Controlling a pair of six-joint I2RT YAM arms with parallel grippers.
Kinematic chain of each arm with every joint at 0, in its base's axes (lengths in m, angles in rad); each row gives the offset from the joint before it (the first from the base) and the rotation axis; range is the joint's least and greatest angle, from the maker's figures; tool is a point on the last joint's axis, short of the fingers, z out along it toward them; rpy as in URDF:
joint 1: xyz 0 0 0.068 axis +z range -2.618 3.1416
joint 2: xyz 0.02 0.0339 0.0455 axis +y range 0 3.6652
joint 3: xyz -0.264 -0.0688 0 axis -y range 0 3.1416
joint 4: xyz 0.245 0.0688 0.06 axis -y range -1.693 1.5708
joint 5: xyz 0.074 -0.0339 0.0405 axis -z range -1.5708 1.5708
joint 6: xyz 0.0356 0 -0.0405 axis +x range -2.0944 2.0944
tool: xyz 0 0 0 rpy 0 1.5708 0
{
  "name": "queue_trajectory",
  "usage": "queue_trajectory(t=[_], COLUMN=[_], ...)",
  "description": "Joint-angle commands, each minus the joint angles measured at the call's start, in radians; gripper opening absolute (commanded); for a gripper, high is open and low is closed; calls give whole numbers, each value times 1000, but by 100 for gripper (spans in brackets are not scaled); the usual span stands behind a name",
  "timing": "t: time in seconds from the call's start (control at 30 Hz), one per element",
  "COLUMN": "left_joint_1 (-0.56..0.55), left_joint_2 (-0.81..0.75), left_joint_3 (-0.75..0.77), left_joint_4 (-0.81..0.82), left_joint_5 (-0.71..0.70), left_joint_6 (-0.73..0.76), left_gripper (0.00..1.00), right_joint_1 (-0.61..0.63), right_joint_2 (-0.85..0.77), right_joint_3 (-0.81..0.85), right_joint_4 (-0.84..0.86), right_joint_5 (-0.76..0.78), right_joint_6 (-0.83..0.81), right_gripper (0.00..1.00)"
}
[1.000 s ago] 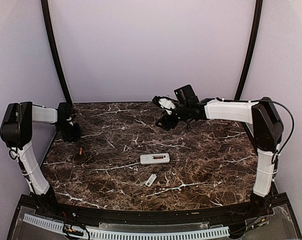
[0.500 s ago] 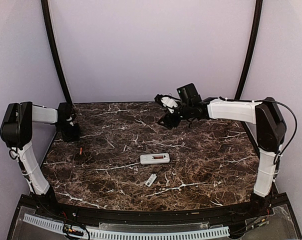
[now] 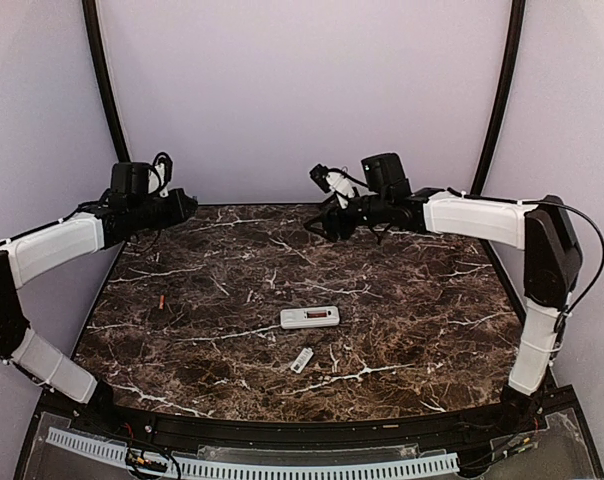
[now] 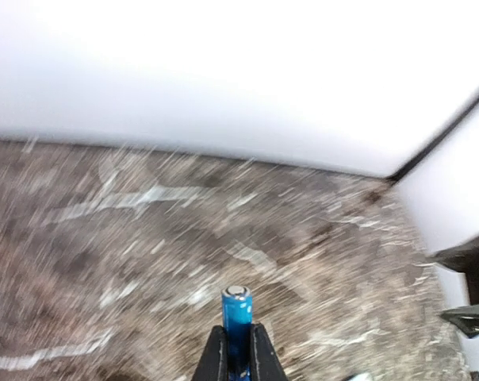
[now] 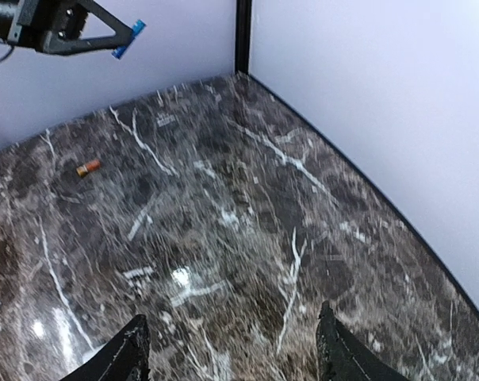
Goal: Load the batteries into the remote control
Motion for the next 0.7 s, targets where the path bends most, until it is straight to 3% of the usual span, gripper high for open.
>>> queue_trajectory(t=[0.0, 0.3, 0.47, 0.67], left_joint_1=[-108, -281, -327, -351], left_joint_2=[-97, -92, -57, -49], left_joint_3=[0, -1, 4, -12], left_joint_4=[291, 734, 845, 847], left_joint_5=[98, 264, 324, 335], left_joint_6=[54, 17, 26, 73], left_gripper=[0, 0, 0, 0], right_joint_1=[47, 177, 197, 202], right_joint_2=[-102, -94, -71, -55], right_joint_3=[-2, -18, 6, 39], right_joint_4=[260, 693, 747, 702], right_joint_5=[-157, -108, -81, -83], right_joint_6=[111, 299, 357, 392], right_gripper=[68, 54, 43, 34])
